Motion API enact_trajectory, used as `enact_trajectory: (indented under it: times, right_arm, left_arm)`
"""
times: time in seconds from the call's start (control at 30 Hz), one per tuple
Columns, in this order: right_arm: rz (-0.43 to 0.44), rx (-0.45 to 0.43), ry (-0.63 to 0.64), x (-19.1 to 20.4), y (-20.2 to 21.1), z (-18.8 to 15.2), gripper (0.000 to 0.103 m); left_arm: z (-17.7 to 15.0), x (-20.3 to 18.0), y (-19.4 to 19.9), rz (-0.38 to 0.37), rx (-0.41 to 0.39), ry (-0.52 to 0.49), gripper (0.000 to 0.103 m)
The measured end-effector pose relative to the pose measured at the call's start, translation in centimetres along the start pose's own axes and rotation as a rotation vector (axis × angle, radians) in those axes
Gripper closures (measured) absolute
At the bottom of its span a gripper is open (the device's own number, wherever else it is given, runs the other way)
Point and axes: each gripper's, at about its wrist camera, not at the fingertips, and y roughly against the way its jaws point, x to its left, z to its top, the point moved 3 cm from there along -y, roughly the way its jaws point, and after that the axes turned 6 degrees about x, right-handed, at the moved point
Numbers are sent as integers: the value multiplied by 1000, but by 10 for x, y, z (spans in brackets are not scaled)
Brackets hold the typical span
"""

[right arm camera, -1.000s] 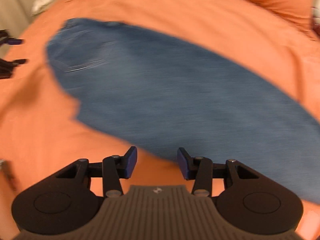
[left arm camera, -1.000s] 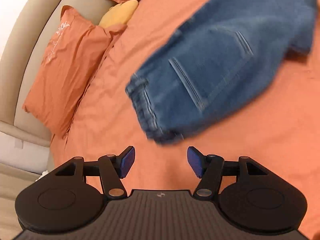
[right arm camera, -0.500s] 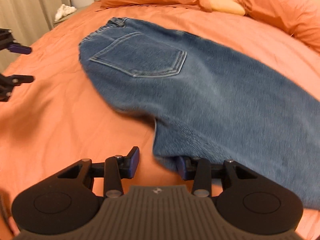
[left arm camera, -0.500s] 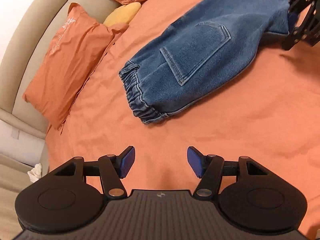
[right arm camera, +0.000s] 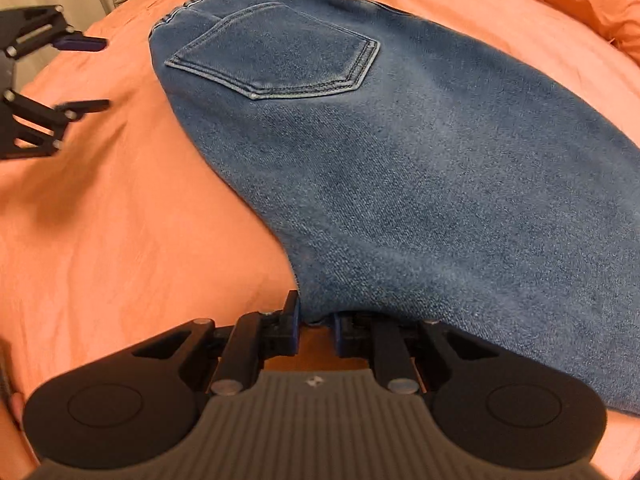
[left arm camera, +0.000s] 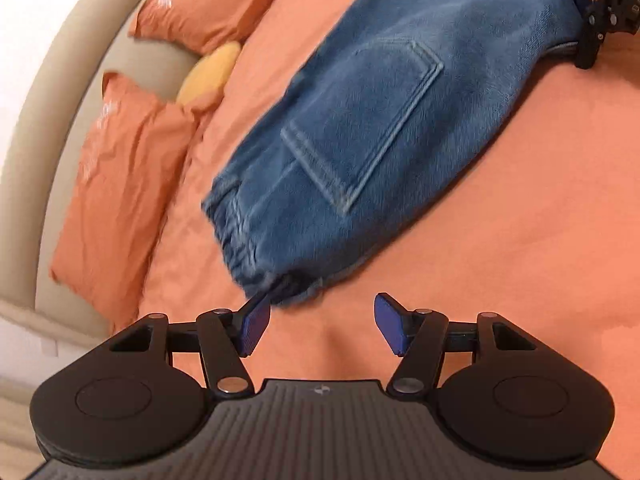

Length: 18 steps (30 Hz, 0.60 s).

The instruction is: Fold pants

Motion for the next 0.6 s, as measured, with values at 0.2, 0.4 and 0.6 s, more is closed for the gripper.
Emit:
enact_trajectory:
  times: [0.2, 0.4, 0.6]
  right_arm:
    - [12, 43, 82, -1, 24, -15, 74]
    - [-87, 56, 54, -50, 53, -34, 74]
    - [-244, 61, -129, -149, 91, -60, 74]
  left_arm:
    - [28, 52, -17, -136, -2, 311, 75]
    - [45, 78, -61, -175, 118, 477, 91]
    - [54, 72, -108, -180, 247, 500, 97]
